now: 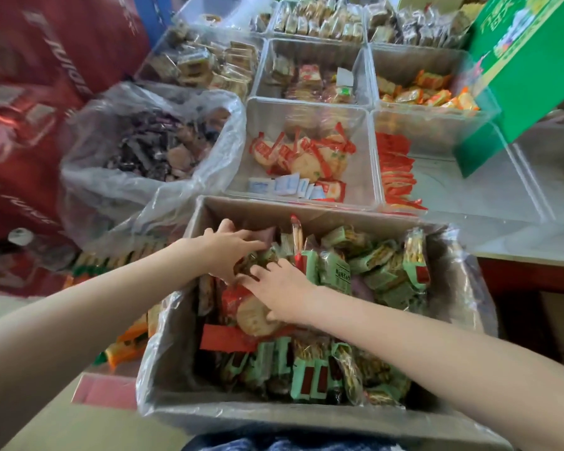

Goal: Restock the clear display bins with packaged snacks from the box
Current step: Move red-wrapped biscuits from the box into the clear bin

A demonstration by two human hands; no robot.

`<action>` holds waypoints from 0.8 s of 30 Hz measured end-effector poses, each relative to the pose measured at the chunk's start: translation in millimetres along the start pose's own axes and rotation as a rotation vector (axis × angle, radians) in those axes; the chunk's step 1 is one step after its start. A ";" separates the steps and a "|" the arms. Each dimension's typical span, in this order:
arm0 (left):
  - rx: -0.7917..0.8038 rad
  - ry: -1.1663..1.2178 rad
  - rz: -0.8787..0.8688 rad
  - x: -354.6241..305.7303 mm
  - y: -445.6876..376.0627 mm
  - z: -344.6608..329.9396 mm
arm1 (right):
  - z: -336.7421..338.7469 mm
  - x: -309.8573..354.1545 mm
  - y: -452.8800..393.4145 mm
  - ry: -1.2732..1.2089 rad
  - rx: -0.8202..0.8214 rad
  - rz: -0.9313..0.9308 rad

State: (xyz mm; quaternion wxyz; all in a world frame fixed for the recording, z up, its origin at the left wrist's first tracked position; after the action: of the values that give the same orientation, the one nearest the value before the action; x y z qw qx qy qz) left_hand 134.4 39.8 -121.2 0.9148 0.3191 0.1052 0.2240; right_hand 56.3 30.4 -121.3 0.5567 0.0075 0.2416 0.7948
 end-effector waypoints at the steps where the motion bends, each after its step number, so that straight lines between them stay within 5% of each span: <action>1: -0.018 -0.022 -0.019 -3.9 -1.1 3.2 | 0.2 -4.6 1.9 -0.040 -0.007 -0.031; 7: -0.236 0.465 -0.244 -35.7 -11.7 49.9 | -18.4 -74.6 36.5 -0.119 0.305 -0.163; 10: -0.281 0.475 -0.213 -34.0 -24.1 56.0 | -28.3 -104.6 57.3 -0.257 0.375 -0.185; 14: -0.082 0.368 -0.092 -37.0 -42.6 25.7 | -11.9 -125.4 68.7 -0.687 0.200 -0.249; 17: -0.078 0.384 -0.086 -40.8 -45.9 25.4 | 1.3 -153.2 76.7 -0.912 0.011 -0.358; 21: -0.024 0.383 -0.007 -16.3 -35.5 44.6 | -0.7 -180.6 80.7 -0.858 -0.140 -0.550; 24: 0.212 0.291 -0.011 2.5 -22.0 32.2 | 2.1 -178.4 68.5 -0.823 -0.167 -0.562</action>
State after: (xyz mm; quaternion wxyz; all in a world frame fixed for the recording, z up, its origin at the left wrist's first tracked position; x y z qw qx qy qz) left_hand 154.9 8.4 -110.3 0.8525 0.3772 0.2613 0.2505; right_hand 64.3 -145.4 -46.7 0.7969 0.2105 -0.0698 0.5620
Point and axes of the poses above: each hand's wrist, its own y-axis away from the middle knuckle, its own z-axis out of the back of the hand, x = y × z, the point moved 8 cm from there along -y, towards the middle knuckle, and after that the axes turned 13 degrees about y, right-handed, at the moved point
